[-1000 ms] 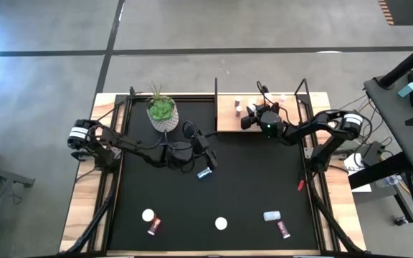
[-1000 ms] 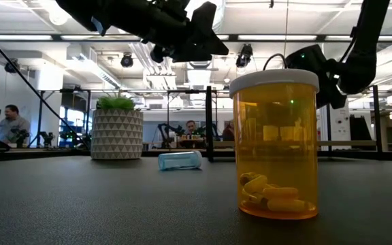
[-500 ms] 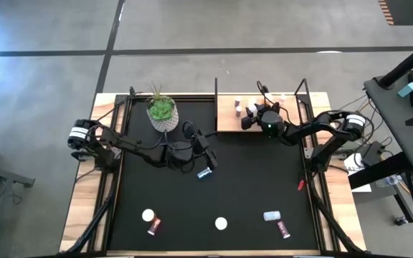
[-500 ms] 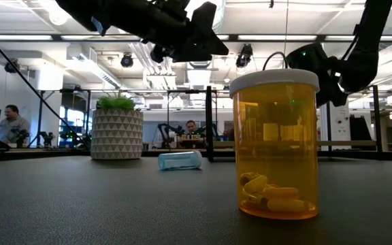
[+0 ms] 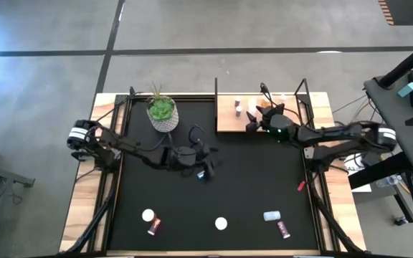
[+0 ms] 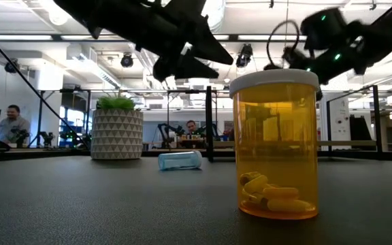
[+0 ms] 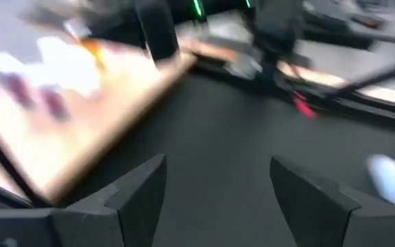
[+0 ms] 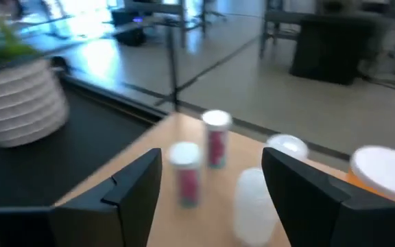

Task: Pick and place medicine bottles onto shelf by color
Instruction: Put the left orange pill bottle on the shelf aligned with the other orange pill bottle

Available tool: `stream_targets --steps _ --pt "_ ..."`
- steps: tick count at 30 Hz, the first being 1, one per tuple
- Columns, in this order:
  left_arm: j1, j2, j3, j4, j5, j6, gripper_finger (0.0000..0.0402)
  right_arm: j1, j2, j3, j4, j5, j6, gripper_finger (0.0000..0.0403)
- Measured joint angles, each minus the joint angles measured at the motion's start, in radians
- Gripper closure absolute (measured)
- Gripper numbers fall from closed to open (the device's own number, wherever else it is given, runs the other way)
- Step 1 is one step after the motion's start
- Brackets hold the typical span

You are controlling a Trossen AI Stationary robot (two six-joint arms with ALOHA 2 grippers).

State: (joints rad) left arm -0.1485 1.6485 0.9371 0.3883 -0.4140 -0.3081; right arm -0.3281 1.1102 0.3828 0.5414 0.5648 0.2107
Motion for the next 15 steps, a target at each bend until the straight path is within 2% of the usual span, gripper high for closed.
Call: stream_targets --steps 3,8,12,15 --pt "-0.025 -0.001 0.000 -0.092 0.122 -0.106 0.0157 0.068 -0.085 0.000 -0.062 -0.056 -0.037 0.0163" --pt "-0.072 -0.019 0.000 -0.358 0.310 -0.383 0.0157 0.181 -0.181 0.000 -0.139 -0.275 -0.051 0.0163" --pt "-0.121 -0.051 0.000 -0.558 0.355 -0.632 0.0157 0.280 -0.197 0.000 -0.142 -0.431 -0.019 0.0165" --pt "-0.175 -0.089 0.000 -0.703 0.375 -0.778 0.0157 0.369 -0.186 0.000 -0.140 -0.451 0.006 0.0163"
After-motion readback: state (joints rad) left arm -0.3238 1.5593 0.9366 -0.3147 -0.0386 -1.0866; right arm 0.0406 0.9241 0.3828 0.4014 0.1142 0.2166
